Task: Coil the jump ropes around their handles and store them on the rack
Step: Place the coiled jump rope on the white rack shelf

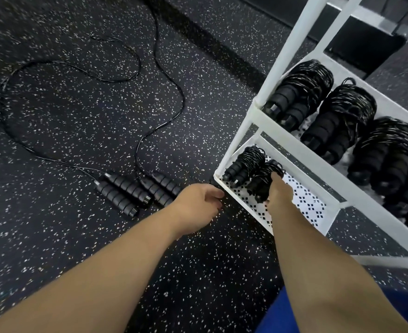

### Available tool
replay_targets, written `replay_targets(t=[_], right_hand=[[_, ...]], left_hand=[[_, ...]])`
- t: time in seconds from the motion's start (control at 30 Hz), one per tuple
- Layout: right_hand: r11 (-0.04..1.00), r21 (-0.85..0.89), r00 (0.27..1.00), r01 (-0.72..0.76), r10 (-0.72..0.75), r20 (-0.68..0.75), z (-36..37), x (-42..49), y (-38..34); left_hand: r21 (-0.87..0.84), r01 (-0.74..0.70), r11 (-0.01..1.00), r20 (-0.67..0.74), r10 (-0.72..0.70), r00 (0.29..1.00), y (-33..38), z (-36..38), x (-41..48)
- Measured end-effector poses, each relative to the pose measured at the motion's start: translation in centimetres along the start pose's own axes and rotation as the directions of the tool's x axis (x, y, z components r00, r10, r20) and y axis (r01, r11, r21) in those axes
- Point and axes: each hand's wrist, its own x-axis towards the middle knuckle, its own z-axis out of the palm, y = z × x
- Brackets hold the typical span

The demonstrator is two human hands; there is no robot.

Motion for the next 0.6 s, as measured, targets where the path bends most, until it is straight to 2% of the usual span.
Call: replay_targets(t=[0.37, 0.6], right_hand=[[0.999, -0.039, 0.999, 0.032, -0.032, -0.007, 0.0, -0.5, 0.2], [0.972, -0.179, 0.982, 0.154, -0.171, -0.082, -0.3, -3.2, -1.3]], left_hand=[[-0.083, 0.047, 0.995, -0.010, -0.048, 0.999, -0.2, -0.8, -0.3], [-0.083, 0.073, 0.994, -0.095, -0.081, 0.992, 1.9, -4.2, -2.8]])
